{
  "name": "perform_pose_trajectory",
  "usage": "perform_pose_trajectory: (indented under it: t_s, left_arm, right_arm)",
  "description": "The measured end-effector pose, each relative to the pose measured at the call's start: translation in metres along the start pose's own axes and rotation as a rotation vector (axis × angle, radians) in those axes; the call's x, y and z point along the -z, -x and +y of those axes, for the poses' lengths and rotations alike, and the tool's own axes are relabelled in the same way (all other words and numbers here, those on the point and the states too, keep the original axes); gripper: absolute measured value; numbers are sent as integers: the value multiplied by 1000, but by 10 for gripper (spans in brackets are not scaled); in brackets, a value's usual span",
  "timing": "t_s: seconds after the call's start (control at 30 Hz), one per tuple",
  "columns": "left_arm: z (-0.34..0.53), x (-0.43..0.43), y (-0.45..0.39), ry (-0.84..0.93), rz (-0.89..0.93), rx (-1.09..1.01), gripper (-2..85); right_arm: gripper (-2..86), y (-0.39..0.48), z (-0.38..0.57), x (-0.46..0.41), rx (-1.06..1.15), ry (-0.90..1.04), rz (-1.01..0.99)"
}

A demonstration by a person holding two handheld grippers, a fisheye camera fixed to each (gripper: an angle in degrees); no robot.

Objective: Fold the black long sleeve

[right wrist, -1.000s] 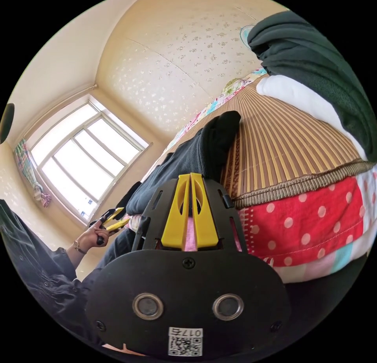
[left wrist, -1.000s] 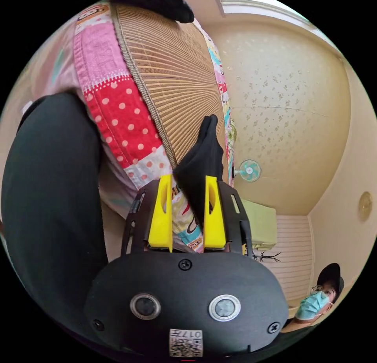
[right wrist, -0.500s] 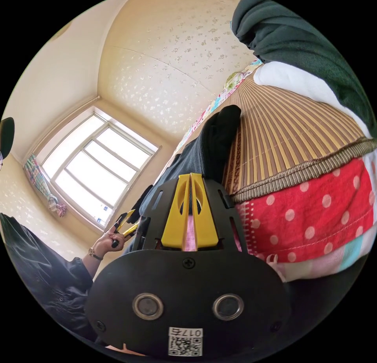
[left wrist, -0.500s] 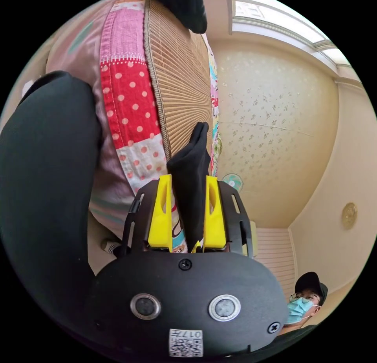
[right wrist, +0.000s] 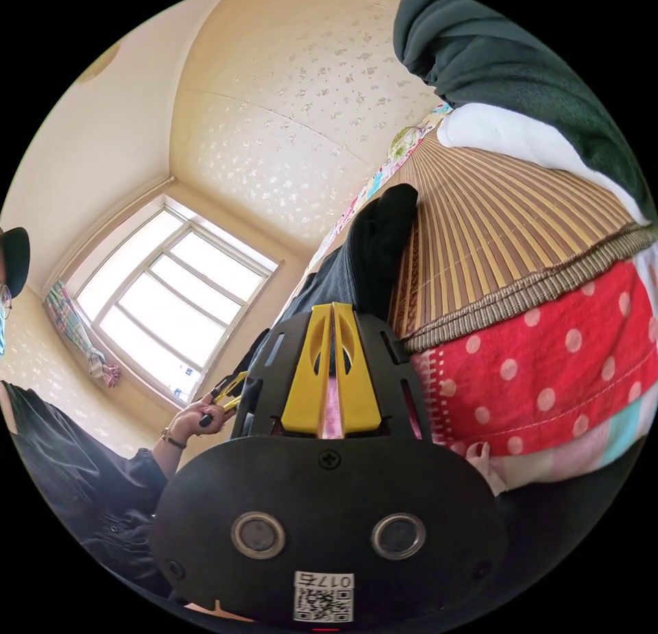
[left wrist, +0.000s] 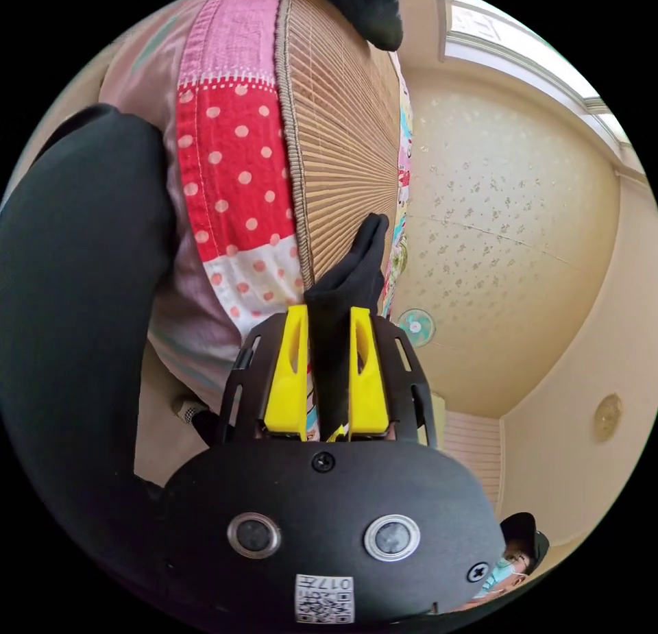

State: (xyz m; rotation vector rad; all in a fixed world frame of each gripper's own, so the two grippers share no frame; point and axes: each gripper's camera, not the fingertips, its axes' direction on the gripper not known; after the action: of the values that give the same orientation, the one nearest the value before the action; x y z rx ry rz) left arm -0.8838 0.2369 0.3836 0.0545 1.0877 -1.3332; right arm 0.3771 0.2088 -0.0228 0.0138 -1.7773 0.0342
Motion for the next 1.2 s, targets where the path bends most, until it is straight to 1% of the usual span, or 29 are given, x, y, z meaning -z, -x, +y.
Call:
perform_pose_trajectory:
  t_s: [0.13,0.27,0.47,0.57,0.6,0.63,0.67,0.73,0.77,0.83,0.87,0.93,0.97,1.03,1.1,1.13,1.17,1.2]
  left_arm:
    - [19,-5,-18,-31,-81,-45,88]
    - [38,-10,-8,-73,-62,-25,69]
    - [64,-14,3,-25,-82,-135,51]
    - [82,-15,-15,-25,-147,-313,51]
    - [87,-19,-26,-39,-214,-400,51]
    - [94,-24,-36,-48,-243,-461,51]
    - [97,-27,-41,-52,-236,-483,51]
    - [113,-48,-67,-63,-153,-589,51]
    - [119,-56,-75,-59,-139,-626,51]
    - [155,-103,-115,31,-92,-799,51]
    - [167,-117,-124,59,-84,-840,51]
    - [221,-167,-150,178,-37,-984,51]
    - [235,-180,-155,216,-29,-1025,51]
    - [289,-222,-163,385,-28,-1170,53]
    - [321,-241,-154,492,-4,-1225,60]
    - [337,-250,-145,571,30,-1256,64]
    - [343,-254,-141,614,42,-1268,65]
    - [353,-262,-132,708,56,-1292,65]
  right_arm:
    - [2,6,8,-11,27,-9,16]
    - [2,9,14,-20,37,-18,14]
    - [2,15,25,-38,57,-33,26]
    - [2,19,29,-48,68,-38,37]
    - [2,20,30,-52,75,-39,42]
    - [2,23,32,-57,85,-39,51]
    - [2,24,33,-59,91,-40,57]
    - [2,29,37,-68,122,-42,88]
    - [3,31,38,-70,132,-42,97]
    - [3,42,41,-78,186,-27,166]
    - [3,48,42,-80,209,-20,200]
    - [3,73,48,-89,301,2,381]
    - [3,80,49,-89,314,9,434]
    - [4,106,50,-80,332,-7,625]
    - [5,122,51,-59,330,-97,680]
    - [6,129,52,-42,317,-163,667]
    - [7,130,51,-35,311,-187,652]
    - [9,130,48,-24,293,-206,617]
